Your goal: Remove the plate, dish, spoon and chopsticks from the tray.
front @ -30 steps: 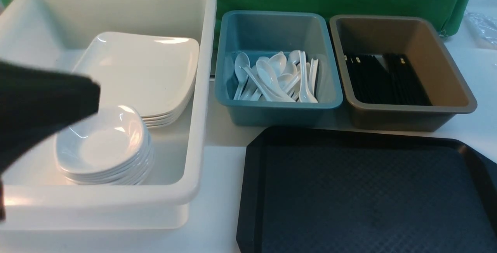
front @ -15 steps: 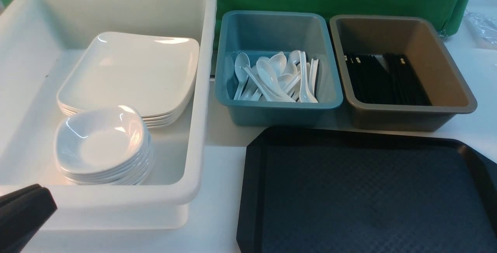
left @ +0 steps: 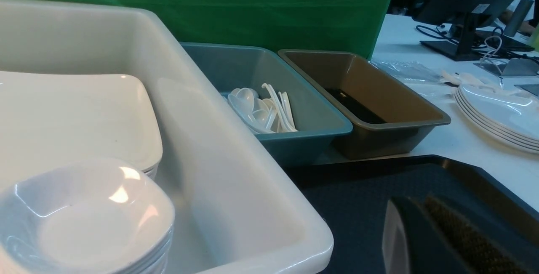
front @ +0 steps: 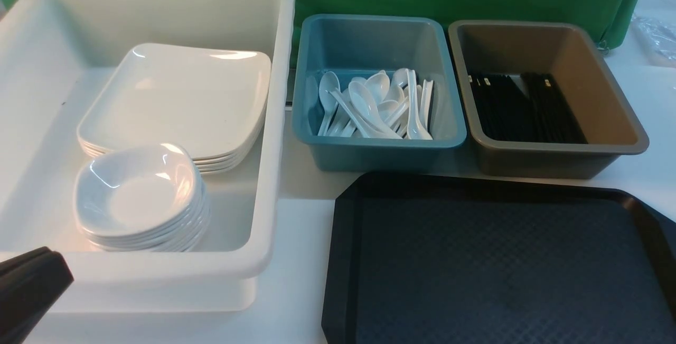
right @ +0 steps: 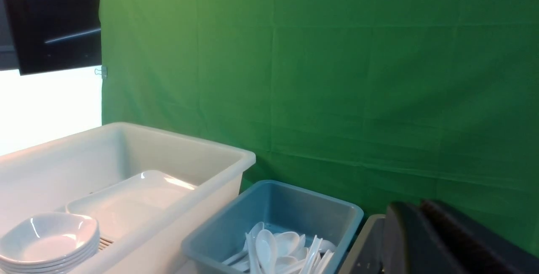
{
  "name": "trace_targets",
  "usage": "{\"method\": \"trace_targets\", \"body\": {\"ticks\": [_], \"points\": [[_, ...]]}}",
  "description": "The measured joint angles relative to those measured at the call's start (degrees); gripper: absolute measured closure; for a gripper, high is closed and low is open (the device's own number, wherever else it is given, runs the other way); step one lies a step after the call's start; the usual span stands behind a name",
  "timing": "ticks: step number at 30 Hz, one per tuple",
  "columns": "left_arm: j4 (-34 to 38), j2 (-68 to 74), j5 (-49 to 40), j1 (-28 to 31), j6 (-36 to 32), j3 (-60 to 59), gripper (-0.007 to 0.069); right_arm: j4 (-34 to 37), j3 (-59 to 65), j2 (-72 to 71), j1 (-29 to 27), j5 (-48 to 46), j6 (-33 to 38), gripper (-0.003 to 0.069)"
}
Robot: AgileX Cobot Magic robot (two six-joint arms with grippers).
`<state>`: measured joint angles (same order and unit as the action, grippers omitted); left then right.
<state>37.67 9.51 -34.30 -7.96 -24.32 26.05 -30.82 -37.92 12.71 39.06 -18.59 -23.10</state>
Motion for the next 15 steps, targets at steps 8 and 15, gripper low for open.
{"method": "trace_targets", "body": {"ticks": [8,15], "points": [[-5.29,0.00,3.06,0.00,-2.71,0.00,0.0610,0.00,0.00,0.00,0.00,0.00,0.00,0.0573],[-24.25,-1.32,6.65,4.10,8.14,-1.71,0.0610,0.00,0.00,0.00,0.00,0.00,0.00,0.0562]]}}
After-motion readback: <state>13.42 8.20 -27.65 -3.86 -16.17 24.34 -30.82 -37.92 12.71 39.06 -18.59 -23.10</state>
